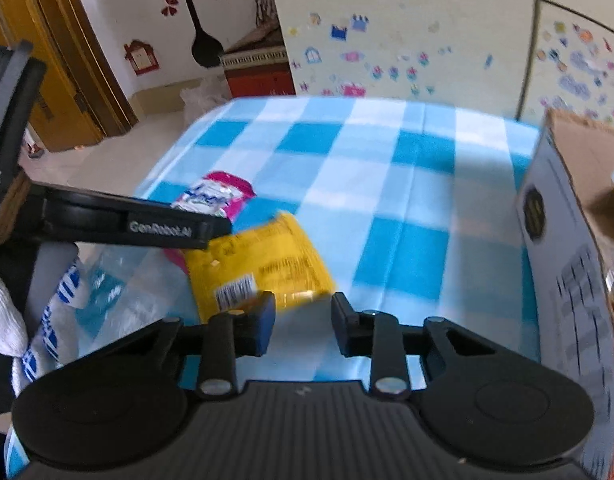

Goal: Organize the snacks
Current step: 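Grasp the pink Ameria bag with the left gripper while the right grasps the yellow bar bag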

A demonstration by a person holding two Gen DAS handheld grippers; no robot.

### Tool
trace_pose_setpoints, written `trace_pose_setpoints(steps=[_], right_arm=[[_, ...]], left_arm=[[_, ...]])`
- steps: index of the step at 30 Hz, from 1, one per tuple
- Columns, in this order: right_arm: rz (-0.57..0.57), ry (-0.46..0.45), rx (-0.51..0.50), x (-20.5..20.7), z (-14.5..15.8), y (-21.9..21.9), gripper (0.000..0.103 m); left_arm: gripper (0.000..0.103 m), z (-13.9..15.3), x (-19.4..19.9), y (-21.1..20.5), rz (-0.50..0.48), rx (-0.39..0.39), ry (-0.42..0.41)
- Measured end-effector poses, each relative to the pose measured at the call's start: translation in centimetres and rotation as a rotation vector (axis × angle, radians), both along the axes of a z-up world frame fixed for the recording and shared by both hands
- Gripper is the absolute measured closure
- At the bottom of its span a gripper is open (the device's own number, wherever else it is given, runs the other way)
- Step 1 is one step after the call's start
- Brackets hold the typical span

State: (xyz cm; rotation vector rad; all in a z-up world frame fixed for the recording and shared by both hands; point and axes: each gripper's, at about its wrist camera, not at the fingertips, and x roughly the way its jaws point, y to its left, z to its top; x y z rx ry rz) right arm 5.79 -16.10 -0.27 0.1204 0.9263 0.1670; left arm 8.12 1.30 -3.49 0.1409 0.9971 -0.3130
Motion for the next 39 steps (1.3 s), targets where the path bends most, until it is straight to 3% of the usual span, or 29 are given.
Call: trace_pose_setpoints(steps=[6,11,15,18,22,24,25,27,39], right_arm=[[0.011,0.027,0.010,-3.7,0.4,0.7,0.072],[-0.086,0.037,0.094,-5.6,0.6,-0.4,0.059],[-0.154,0.010,0.150,-5.4,1.1,-1.0,0.054],[-0.164,-0.029,0.135,-4.7,1.5,-0.4,0.039],[-0.157,-0.048,0.113,-3.5,1.4,0.5,0.029],[-0.148,-0.052,0.089,-3.0,1.2,1.0,0.027],[-0.145,-0.052,0.081,-2.9,1.1,1.2,0.026],[-0.149,-0.046,0.070,-2.4,0.7,1.3,0.023],[-0.112,-0.054,-0.045,-0.2,-0.6,3.1,0.020]], left_arm=[[0.040,0.3,-4.1,0.5,0.005,-0.007,0.032],[0.040,0.5,-6.4,1.6,0.033,-0.004,0.044],[0.040,0.5,-6.7,3.2,0.075,-0.044,0.029],[0.039,0.1,-6.5,3.4,0.076,-0.034,0.004],[0.030,0.0,-6.5,3.2,0.052,-0.018,-0.002],[0.018,-0.2,-6.5,3.4,0.048,-0.008,-0.004],[0.000,-0.5,-6.4,3.5,0.066,0.013,-0.001],[0.000,-1.0,-6.1,4.3,0.103,-0.015,0.020],[0.000,-1.1,-5.9,4.2,0.082,-0.002,0.017]])
